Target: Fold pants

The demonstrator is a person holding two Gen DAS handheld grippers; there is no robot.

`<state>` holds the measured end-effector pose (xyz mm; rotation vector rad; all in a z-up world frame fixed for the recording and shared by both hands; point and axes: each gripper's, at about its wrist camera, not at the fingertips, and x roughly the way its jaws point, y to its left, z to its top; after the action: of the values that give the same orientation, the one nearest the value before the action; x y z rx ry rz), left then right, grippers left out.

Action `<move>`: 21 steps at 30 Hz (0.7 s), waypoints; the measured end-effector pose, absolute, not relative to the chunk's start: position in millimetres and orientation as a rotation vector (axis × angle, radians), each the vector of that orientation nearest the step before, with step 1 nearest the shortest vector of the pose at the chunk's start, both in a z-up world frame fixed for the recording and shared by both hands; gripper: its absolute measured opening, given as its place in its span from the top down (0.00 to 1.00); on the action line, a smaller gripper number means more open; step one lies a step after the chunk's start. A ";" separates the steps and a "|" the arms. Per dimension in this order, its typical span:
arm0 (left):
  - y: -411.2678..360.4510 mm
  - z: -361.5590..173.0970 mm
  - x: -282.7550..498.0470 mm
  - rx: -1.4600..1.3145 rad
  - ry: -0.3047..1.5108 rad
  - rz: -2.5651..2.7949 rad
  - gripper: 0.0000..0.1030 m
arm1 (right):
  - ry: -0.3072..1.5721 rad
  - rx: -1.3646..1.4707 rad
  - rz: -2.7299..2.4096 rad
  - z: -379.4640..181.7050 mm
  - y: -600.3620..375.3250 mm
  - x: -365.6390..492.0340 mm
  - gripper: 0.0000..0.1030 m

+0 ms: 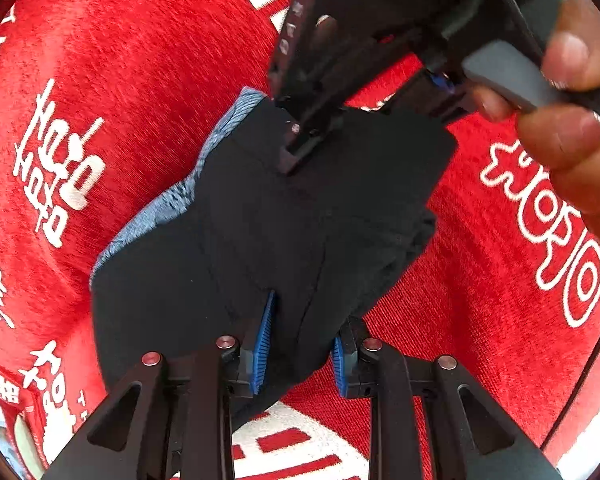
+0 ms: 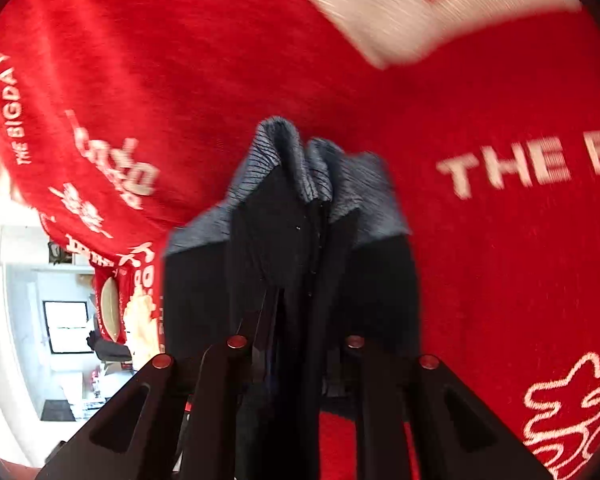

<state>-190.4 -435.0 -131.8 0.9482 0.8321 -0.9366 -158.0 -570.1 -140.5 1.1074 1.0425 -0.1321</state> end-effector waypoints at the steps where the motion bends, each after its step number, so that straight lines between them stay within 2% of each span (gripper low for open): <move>1: -434.6 -132.6 -191.9 0.957 0.826 -0.934 0.69 | 1.039 1.112 -0.134 -145.8 -570.8 -159.7 0.81; 2: -433.4 -131.4 -192.7 0.959 0.833 -0.941 0.66 | 1.033 1.116 -0.135 -148.3 -570.9 -160.4 0.79; 3: -431.8 -129.2 -192.1 0.948 0.849 -0.952 0.58 | 1.028 1.113 -0.138 -148.4 -570.1 -160.5 0.76; 4: -428.4 -124.1 -189.6 0.925 0.875 -0.963 0.54 | 1.037 1.092 -0.150 -146.7 -568.8 -159.7 0.74; 5: -424.7 -118.5 -185.4 0.905 0.893 -0.968 0.54 | 1.047 1.075 -0.158 -146.7 -568.6 -160.7 0.70; 8: -408.0 -98.2 -172.6 0.853 0.927 -0.986 0.54 | 1.096 1.010 -0.186 -139.6 -564.9 -160.8 0.67; 9: -399.6 -87.8 -163.9 0.821 0.934 -0.987 0.46 | 1.118 0.987 -0.202 -135.3 -561.9 -159.0 0.66; 10: -393.1 -79.9 -157.2 0.802 0.919 -0.965 0.45 | 1.132 0.971 -0.213 -137.5 -557.6 -160.2 0.66; 13: -377.5 -54.0 -124.9 0.735 0.876 -0.905 0.45 | 1.188 0.875 -0.305 -126.9 -551.3 -159.3 0.66; 15: -368.0 -41.0 -92.1 0.666 0.867 -0.848 0.45 | 1.149 0.828 -0.338 -112.0 -553.4 -158.3 0.66; 21: -359.1 -59.6 23.6 0.422 1.020 -0.652 0.45 | 1.079 0.819 -0.325 -104.3 -567.5 -105.5 0.66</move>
<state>23.6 -359.1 -59.6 0.4215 1.0200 -0.6516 -105.5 -567.5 -104.3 0.8191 1.0790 -0.3247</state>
